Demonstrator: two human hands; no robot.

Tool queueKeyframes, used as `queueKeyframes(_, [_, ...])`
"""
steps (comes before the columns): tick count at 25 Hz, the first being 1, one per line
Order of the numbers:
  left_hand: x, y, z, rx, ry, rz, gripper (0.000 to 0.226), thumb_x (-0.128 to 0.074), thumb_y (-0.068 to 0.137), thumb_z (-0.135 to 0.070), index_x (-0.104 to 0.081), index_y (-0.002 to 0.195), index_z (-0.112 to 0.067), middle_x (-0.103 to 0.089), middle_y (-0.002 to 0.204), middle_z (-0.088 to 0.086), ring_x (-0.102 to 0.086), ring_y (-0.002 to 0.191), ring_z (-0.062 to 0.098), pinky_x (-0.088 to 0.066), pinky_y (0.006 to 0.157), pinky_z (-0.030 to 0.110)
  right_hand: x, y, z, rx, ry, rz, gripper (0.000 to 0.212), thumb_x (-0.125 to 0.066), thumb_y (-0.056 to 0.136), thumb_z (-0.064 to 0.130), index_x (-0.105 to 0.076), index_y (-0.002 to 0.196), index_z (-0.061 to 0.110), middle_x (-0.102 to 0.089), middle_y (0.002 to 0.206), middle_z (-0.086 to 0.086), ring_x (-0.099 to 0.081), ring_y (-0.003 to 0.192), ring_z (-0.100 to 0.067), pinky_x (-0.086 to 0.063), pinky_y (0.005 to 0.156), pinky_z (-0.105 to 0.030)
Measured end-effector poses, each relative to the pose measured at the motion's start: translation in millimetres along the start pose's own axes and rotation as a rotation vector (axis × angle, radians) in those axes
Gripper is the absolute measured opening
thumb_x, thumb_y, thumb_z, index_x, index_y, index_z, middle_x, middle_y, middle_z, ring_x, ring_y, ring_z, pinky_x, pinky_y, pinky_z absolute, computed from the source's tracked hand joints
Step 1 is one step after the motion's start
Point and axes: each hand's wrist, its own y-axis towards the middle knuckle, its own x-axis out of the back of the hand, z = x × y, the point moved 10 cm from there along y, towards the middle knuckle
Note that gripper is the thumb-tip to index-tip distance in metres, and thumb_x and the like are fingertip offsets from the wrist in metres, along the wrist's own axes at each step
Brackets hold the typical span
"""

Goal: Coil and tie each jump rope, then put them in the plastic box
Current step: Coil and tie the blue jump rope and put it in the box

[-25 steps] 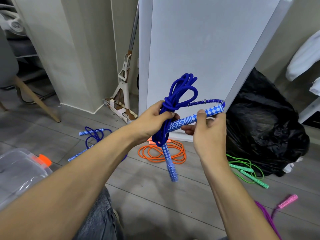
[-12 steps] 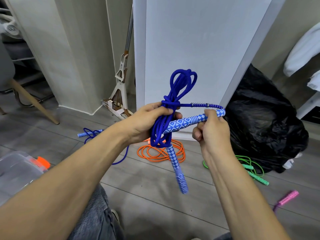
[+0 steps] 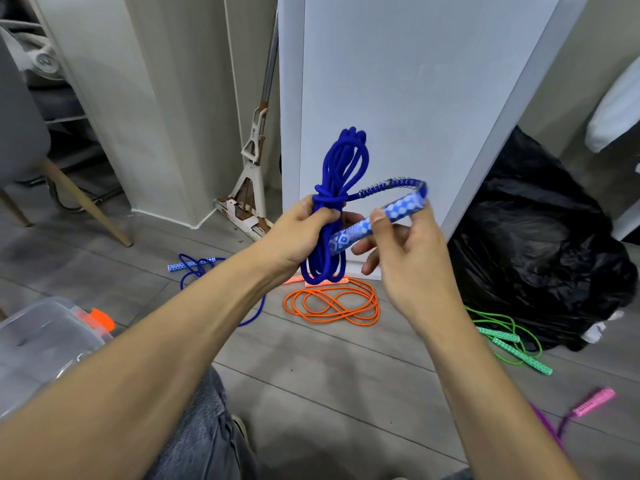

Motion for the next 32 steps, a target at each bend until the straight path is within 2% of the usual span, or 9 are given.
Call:
queueKeyframes(2, [0, 1, -3, -0.015, -0.013, -0.019, 0.019, -0.042, 0.101, -0.002, -0.054, 0.115, -0.005, -0.071, 0.109, 0.021, -0.069, 0.092, 0.027, -0.057, 0.087, 0.041, -22, -6, -3, 0.017, -0.060, 0.070, 0.017, -0.053, 0.099, 0.032, -0.052, 0.115, 0.028, -0.073, 0.075, 0.001, -0.068, 0.059, -0.015, -0.056, 0.063, -0.037])
queueKeyframes(5, [1, 3, -4, 0.012, -0.137, -0.046, 0.021, -0.039, 0.101, -0.001, -0.050, 0.119, -0.001, -0.073, 0.102, 0.018, -0.073, 0.084, 0.026, -0.062, 0.075, 0.039, -26, 4, -23, -0.070, -0.030, 0.027, 0.015, -0.052, 0.099, 0.036, -0.057, 0.104, 0.023, -0.064, 0.074, 0.005, -0.060, 0.065, -0.008, -0.045, 0.065, -0.034])
queueKeyframes(8, [-1, -3, 2, 0.084, -0.234, -0.059, 0.023, -0.038, 0.100, 0.001, -0.049, 0.120, 0.002, -0.069, 0.116, 0.021, -0.073, 0.077, 0.025, -0.062, 0.071, 0.039, -34, 9, -35, -0.112, -0.189, 0.181, 0.032, -0.047, 0.092, 0.051, -0.059, 0.102, 0.023, -0.064, 0.091, -0.001, -0.060, 0.079, -0.013, -0.048, 0.074, -0.039])
queueKeyframes(12, [2, -1, 13, 0.106, -0.302, -0.130, 0.029, -0.037, 0.099, 0.002, -0.051, 0.125, 0.007, -0.067, 0.123, 0.021, -0.072, 0.090, 0.031, -0.060, 0.079, 0.045, -35, -1, -39, -0.247, 0.110, 0.245, 0.023, -0.053, 0.090, 0.026, -0.054, 0.112, 0.016, -0.063, 0.089, 0.000, -0.057, 0.072, -0.007, -0.048, 0.076, -0.029])
queueKeyframes(17, [19, 5, 15, 0.092, -0.448, -0.235, 0.029, -0.040, 0.098, 0.001, -0.049, 0.126, 0.002, -0.069, 0.118, 0.021, -0.072, 0.091, 0.033, -0.061, 0.076, 0.044, -57, -29, -71, -0.506, -0.013, 0.434, 0.086, -0.082, 0.062, 0.055, -0.041, 0.134, 0.032, -0.060, 0.123, 0.008, -0.059, 0.111, -0.006, -0.049, 0.091, -0.029])
queueKeyframes(20, [23, 8, 19, 0.107, -0.518, -0.273, 0.024, -0.043, 0.098, 0.000, -0.052, 0.119, -0.002, -0.068, 0.120, 0.023, -0.069, 0.101, 0.040, -0.055, 0.090, 0.054, -77, -24, -67, -0.349, 0.047, 0.145, 0.047, -0.070, 0.074, 0.050, -0.051, 0.116, 0.041, -0.069, 0.107, 0.015, -0.065, 0.099, -0.007, -0.052, 0.082, -0.032])
queueKeyframes(23, [30, 12, 22, 0.104, -0.493, -0.291, 0.025, -0.044, 0.097, -0.002, -0.050, 0.121, 0.003, -0.063, 0.126, 0.027, -0.060, 0.116, 0.047, -0.049, 0.097, 0.060, -78, -16, -70, -0.313, 0.005, 0.028, 0.014, -0.054, 0.090, 0.029, -0.054, 0.103, 0.027, -0.066, 0.084, 0.008, -0.061, 0.085, -0.021, -0.045, 0.066, -0.030])
queueKeyframes(29, [71, 23, 7, 0.052, -0.578, -0.403, 0.039, -0.052, 0.098, -0.013, -0.049, 0.132, 0.005, -0.065, 0.122, 0.025, -0.069, 0.089, 0.033, -0.060, 0.078, 0.046, -95, -49, -133, -0.447, -0.749, 0.757, 0.031, -0.057, 0.092, 0.044, -0.063, 0.110, 0.018, -0.071, 0.107, -0.008, -0.066, 0.099, -0.030, -0.053, 0.087, -0.037])
queueKeyframes(32, [66, 17, 5, 0.078, -0.604, -0.376, 0.017, -0.048, 0.100, -0.013, -0.051, 0.113, -0.003, -0.069, 0.101, 0.015, -0.068, 0.085, 0.027, -0.055, 0.085, 0.046, -77, -49, -139, -0.486, -0.897, 0.799, 0.051, -0.068, 0.079, 0.047, -0.056, 0.122, 0.023, -0.070, 0.114, -0.005, -0.066, 0.104, -0.026, -0.051, 0.092, -0.035])
